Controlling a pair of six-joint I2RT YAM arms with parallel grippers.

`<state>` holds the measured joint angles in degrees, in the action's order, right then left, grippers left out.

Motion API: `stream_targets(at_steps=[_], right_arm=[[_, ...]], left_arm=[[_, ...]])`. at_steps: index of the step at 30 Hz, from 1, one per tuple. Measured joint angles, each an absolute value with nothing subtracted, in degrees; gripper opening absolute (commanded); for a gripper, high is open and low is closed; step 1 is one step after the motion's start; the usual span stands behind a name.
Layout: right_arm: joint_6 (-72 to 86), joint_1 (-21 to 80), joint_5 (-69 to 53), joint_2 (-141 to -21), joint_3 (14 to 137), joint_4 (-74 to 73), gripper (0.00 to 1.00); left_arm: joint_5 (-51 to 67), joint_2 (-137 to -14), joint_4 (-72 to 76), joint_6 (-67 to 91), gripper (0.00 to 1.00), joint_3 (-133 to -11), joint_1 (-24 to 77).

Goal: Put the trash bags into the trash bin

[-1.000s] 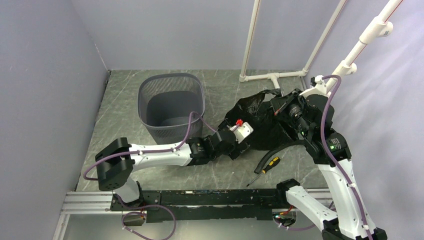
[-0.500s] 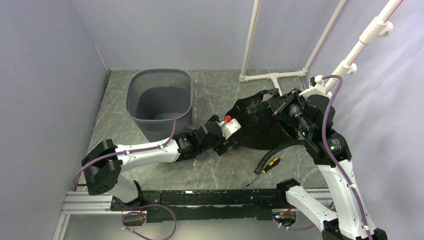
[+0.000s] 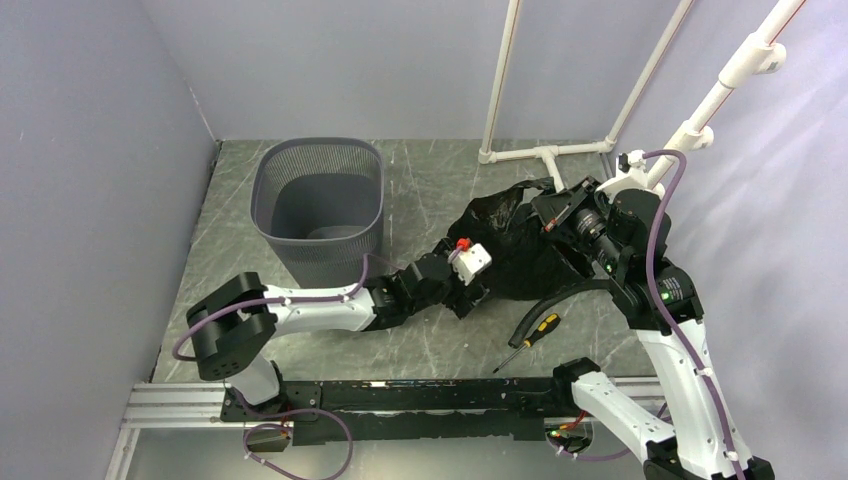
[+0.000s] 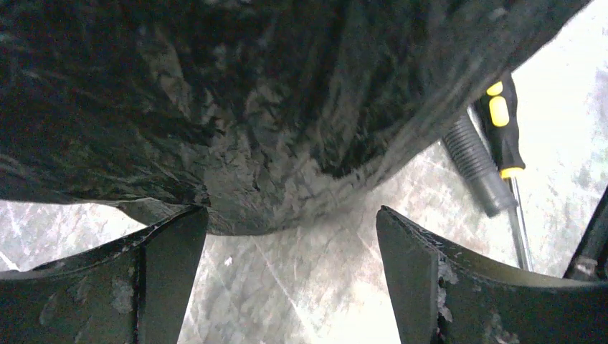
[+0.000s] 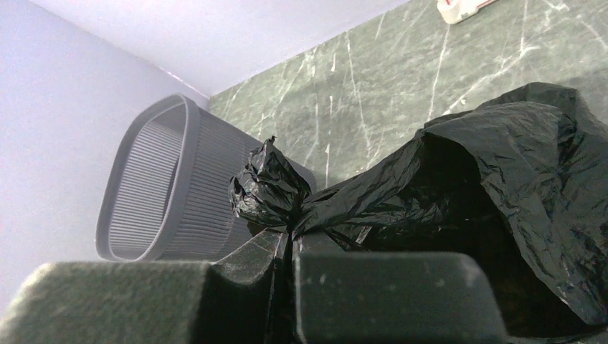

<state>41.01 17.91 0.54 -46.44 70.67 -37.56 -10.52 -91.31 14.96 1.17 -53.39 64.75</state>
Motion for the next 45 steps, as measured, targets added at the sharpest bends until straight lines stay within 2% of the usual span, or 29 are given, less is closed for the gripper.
stream_targets(at_steps=[3,5,6,7,10,15,21,28,33,36,37,39,45], right_arm=[[41.65,17.91,-0.60,-46.41,70.67,-37.21,0.05],[42.02,17.91,-1.21,-46.39,70.67,-36.93,0.05],[42.19,17.91,-1.61,-46.37,70.67,-36.77,0.05],[42.30,17.91,-1.85,-46.35,70.67,-36.71,0.05],[43.05,17.91,-2.74,-46.17,70.67,-36.32,0.05],[43.75,17.91,-3.57,-45.69,70.67,-35.92,0.05],[43.99,17.91,-3.51,-45.28,70.67,-35.92,0.05],[43.88,17.91,-2.15,-45.32,70.67,-36.03,0.05],[43.64,17.91,-0.01,-45.45,70.65,-36.51,0.05],[43.46,17.91,2.20,-45.76,70.63,-37.56,0.05],[43.44,17.91,3.20,-45.84,70.54,-37.91,0.05],[43.40,17.91,5.56,-45.89,69.97,-38.83,0.05],[43.33,17.69,12.99,-45.25,67.66,-43.38,0.05]], left_arm=[[-12.53,-93.34,20.05,2.81,0.92,-52.86,64.75],[-14.72,-94.43,23.18,4.01,0.87,-52.18,64.75],[-15.84,-94.94,24.62,4.62,0.83,-51.81,64.75],[-17.06,-95.53,26.00,5.50,0.72,-51.64,64.75],[-20.51,-96.95,29.21,7.75,0.51,-51.62,64.88],[-22.83,-97.41,32.03,9.15,0.26,-51.70,65.58],[-22.22,-95.68,27.51,7.53,0.03,-53.82,65.89],[-18.31,-84.23,8.97,3.77,0.03,-61.10,66.00],[-11.27,-80.05,-12.36,2.20,0.05,-74.67,66.06],[-7.55,-79.05,-22.00,2.15,0.15,-79.75,66.11],[-6.48,-78.67,-24.93,2.26,0.21,-80.34,66.15],[-5.37,-78.61,-29.87,2.46,0.40,-80.20,66.19],[-4.80,-83.70,-39.46,2.85,0.68,-78.65,66.19]])
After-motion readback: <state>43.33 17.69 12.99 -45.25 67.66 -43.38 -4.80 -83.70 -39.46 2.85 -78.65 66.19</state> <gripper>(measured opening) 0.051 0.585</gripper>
